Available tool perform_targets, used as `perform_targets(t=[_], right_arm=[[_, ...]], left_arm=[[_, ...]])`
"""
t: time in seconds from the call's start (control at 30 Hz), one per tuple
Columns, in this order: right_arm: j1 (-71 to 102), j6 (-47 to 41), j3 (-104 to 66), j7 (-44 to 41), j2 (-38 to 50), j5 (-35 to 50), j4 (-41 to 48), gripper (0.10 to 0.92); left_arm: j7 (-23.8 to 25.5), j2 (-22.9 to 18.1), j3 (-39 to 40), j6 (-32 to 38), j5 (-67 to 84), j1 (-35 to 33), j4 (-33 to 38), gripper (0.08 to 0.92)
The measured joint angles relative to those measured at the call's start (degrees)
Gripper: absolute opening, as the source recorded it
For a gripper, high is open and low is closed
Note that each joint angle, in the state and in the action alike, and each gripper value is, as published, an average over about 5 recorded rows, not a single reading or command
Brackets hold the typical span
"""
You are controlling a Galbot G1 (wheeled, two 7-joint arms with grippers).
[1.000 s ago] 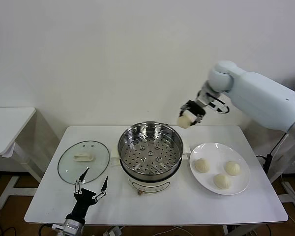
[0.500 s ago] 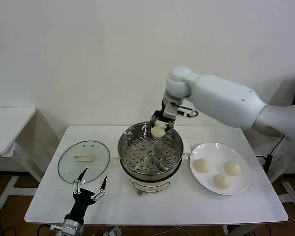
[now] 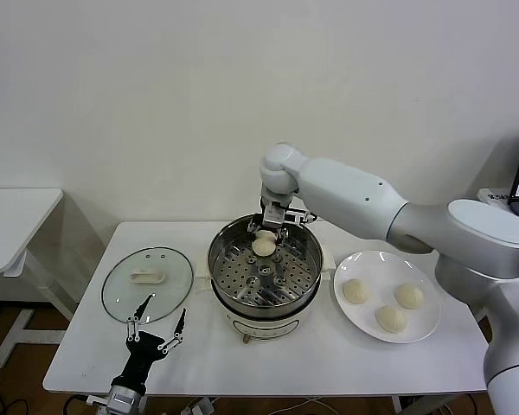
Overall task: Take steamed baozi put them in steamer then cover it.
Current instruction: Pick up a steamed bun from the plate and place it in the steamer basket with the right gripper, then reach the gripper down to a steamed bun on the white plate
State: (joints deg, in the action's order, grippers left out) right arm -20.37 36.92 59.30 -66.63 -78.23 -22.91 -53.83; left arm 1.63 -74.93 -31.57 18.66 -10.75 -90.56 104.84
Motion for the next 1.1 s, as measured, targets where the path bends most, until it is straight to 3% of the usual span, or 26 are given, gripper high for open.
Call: perform_targets(t=[0.2,0.5,0.83,1.1], right_arm=[[-0.1,-0.4,-0.2,-0.7,0.2,0.5,-0.3,0.816],[-5.1,-6.9,1.1,-3.8,6.6,10.5,-6.0,0.823],[-14.6,-22.1,9.1,-5.1,19.0,28.8,-9.2,0.823],[-14.9,-32.5,15.7,-2.3,27.4,38.3,-9.6,0.823]], left_arm=[[-0.1,0.0,-0.1,0.1,0.4,0.0,0.0,0.823],[-0.1,0.1,0.0,-0.1,0.4,0.1,0.2,0.823],[-0.1,-0.2,0.6,-0.3,-0.1,0.1,0.7,0.823],[-0.1,-0.1,0.8,-0.3,-0.2,0.2,0.7,0.823]])
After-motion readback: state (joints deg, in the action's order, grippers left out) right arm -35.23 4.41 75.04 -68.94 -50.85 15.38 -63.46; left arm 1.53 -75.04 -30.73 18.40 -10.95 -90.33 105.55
